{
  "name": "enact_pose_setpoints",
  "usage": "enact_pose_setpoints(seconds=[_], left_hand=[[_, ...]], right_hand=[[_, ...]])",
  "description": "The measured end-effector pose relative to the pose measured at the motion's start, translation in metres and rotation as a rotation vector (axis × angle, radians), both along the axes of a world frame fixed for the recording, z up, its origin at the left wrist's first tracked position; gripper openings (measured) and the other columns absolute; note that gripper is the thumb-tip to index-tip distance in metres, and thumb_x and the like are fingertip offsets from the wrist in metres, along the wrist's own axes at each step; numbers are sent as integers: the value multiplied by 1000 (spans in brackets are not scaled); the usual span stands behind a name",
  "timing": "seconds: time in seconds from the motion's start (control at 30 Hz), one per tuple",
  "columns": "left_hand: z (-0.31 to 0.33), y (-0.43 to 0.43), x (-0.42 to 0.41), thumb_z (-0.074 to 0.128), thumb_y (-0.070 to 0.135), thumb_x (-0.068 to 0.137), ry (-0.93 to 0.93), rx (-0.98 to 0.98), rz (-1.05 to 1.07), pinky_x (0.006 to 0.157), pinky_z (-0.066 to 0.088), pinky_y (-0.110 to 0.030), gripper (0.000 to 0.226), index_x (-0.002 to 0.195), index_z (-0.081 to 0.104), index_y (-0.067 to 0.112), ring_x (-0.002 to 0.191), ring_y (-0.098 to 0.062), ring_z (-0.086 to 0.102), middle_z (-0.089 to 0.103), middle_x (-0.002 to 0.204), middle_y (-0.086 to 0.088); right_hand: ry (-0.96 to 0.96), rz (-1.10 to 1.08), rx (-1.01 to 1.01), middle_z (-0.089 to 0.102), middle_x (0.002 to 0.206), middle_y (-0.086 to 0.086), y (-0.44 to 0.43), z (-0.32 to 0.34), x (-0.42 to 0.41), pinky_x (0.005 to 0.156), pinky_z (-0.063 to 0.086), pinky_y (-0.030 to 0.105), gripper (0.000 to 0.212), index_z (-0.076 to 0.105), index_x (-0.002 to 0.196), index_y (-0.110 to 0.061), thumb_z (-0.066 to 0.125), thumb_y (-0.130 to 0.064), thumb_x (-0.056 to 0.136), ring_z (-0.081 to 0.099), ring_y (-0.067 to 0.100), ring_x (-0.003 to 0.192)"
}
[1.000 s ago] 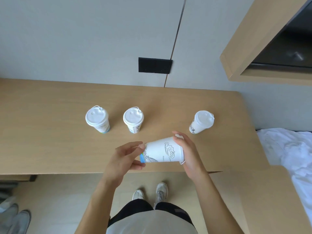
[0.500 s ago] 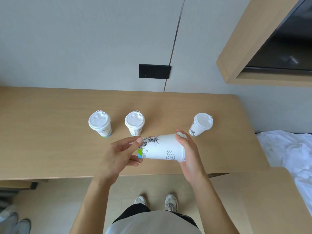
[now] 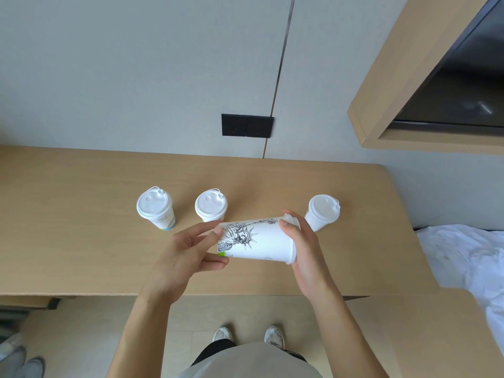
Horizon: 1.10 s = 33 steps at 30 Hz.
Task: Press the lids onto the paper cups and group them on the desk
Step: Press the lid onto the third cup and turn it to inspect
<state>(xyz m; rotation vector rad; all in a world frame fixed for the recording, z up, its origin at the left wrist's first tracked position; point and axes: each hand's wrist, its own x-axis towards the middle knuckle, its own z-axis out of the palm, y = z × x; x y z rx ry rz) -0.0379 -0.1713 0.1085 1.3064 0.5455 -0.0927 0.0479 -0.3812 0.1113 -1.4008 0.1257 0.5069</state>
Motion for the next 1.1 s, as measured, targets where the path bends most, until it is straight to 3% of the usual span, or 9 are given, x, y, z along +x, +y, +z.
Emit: enact_pose_setpoints(seconds=[0.07,0.2,0.37,0.53,0.6,0.73,0.87,1.0,1.1], left_hand=[[1,-3,2,74,58,77,17,47,23,71,65,-30,50,114,80,25,80,-37,80,82,106,-3],[3,-8,3,76,49,79,-24,29,30,74,64,-29,53,125,73,22,89,-34,80,81,113,-2],[4,-21,4,75,55,78,14,86,87,61,62,-30,48,112,78,21,68,-34,77,81,107,4],[4,-30,6,75,51,81,5,62,72,64,64,-29,48,120,75,22,82,-36,80,82,107,-1],[4,-34,8,72,52,85,25,85,70,61,64,-31,42,113,78,21,79,-37,80,82,104,-2],[6,-37,8,80,49,81,2,58,29,67,64,-30,49,123,73,24,85,-37,80,81,113,-3],[7,-43,5,77,58,78,39,96,57,55,60,-29,50,113,78,23,74,-38,79,80,110,2],[5,-48,3,80,49,77,-16,78,41,66,64,-30,53,124,73,24,85,-37,80,79,118,0],[7,-54,2,73,57,73,4,105,59,62,63,-30,57,118,74,23,80,-34,80,81,108,1]], right_hand=[[-8,14,0,65,137,-13,0,2,2,123,38,52,68,68,125,-41,75,-61,60,57,11,134],[1,32,13,66,135,-15,-3,3,9,123,39,52,62,70,119,-45,75,-60,60,58,9,133],[7,45,29,66,136,-15,-9,4,11,123,38,51,53,73,113,-49,76,-60,61,57,10,135],[5,13,55,64,142,-1,-17,4,13,123,37,57,63,70,121,-39,77,-56,61,58,21,137],[-5,17,55,63,143,-2,-19,6,13,123,37,56,66,69,123,-37,77,-56,61,58,20,137],[0,2,65,61,146,-1,-25,7,14,124,35,57,67,69,124,-36,77,-55,60,56,22,139],[0,7,75,62,143,-1,-30,8,12,125,35,56,65,70,122,-36,77,-56,61,55,21,140],[4,-11,98,62,143,-2,-36,7,11,125,35,56,70,69,127,-32,77,-55,61,55,22,140],[2,-10,107,62,144,-3,-38,7,10,125,35,55,71,68,128,-32,77,-55,61,54,21,140]])
